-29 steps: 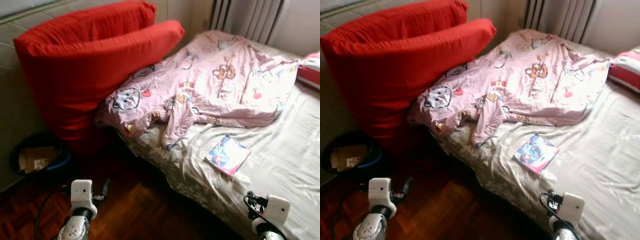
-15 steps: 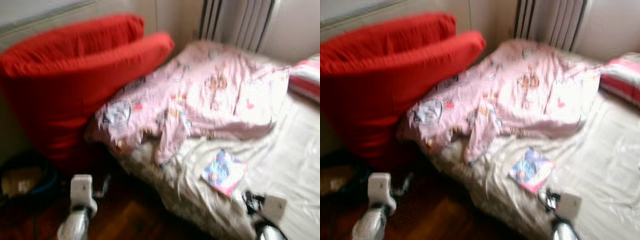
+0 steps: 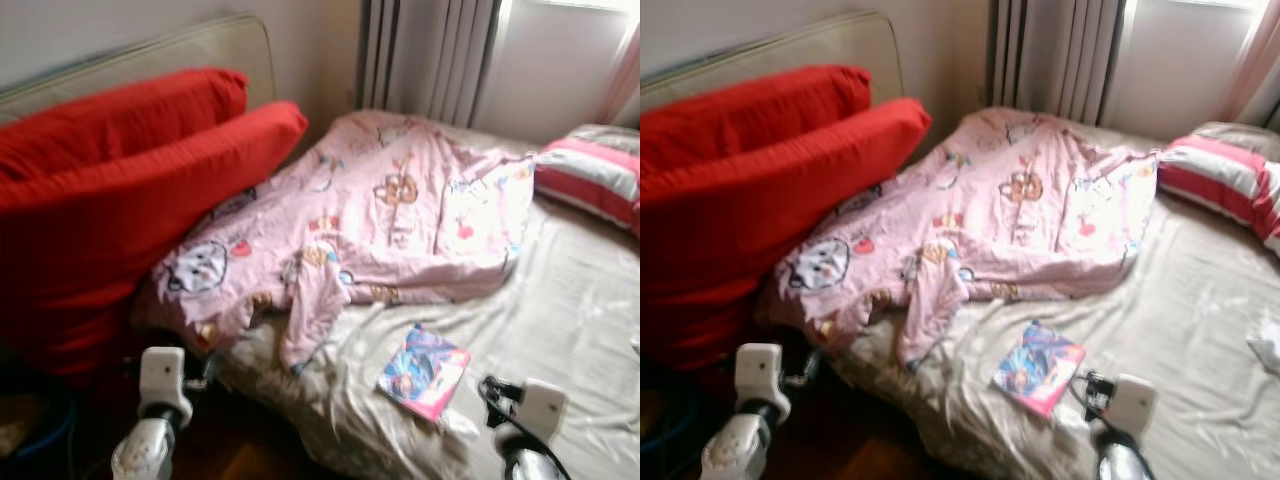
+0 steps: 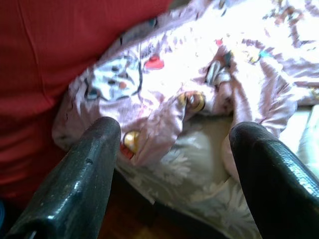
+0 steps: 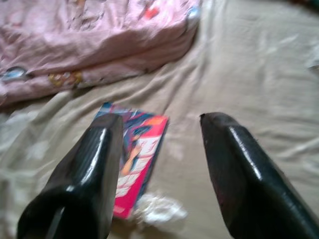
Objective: Clean up the room
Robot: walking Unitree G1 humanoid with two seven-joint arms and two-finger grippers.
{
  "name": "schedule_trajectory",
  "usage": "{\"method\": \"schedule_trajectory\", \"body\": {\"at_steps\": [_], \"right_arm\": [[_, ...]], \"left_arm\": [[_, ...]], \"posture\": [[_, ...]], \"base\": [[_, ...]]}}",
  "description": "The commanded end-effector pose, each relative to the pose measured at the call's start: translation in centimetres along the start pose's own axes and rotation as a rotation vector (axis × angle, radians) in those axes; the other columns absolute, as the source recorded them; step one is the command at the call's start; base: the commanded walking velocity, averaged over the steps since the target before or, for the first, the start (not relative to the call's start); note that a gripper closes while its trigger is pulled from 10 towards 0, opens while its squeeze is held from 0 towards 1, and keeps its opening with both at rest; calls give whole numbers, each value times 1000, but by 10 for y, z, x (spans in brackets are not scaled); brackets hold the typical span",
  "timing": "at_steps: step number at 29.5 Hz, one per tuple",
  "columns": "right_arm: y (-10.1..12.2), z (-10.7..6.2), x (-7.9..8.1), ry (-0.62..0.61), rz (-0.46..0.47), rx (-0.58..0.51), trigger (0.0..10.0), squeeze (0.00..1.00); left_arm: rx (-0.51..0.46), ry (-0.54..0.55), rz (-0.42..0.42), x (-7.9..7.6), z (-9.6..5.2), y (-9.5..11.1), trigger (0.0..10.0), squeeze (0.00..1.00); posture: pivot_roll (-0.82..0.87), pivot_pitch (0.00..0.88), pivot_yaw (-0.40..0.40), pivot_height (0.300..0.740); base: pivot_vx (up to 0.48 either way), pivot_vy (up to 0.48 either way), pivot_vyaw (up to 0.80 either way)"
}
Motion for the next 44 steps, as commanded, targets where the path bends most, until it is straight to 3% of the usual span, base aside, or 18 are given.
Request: {"method": "schedule_trajectory", "body": {"at_steps": [1,11,18,29,36,44], "right_arm": [[-4,-1,-7,-19,-3,22,10000,0],[4,6,17,71,0,11,10000,0],[7,6,16,108,-37,-3,10000,0],[26,18,16,107,-42,-42,10000,0],[22,18,8,75,-55,-22,10000,0],[18,16,3,55,-51,-10,10000,0]], "left_arm": [[-2,4,-11,-1,3,3,10000,0],[-23,20,-5,5,6,12,10000,0],[-46,46,-19,5,-2,12,10000,0],[-46,53,-44,-4,0,9,10000,0],[-34,50,-48,-6,-2,5,10000,0],[-29,24,-38,-10,4,8,10000,0]], "posture": [[18,65,35,740],[42,70,43,740],[56,98,18,740],[40,94,-17,740],[21,104,-4,740],[12,126,16,701]], "base": [[0,0,-781],[0,0,-139],[0,0,0],[0,0,0],[0,0,0],[0,0,0]]}}
Point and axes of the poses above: a point about 5 cm out from each wrist's last joint towards the gripper, its own z axis pointing out of the wrist towards the gripper, its own y axis along the axis of the wrist's last joint, x = y × z, the point moved 5 cm from there along z, pointing out of the wrist towards the gripper, and after that the axes turned 10 degrees about -z, right-handed, at the moved point
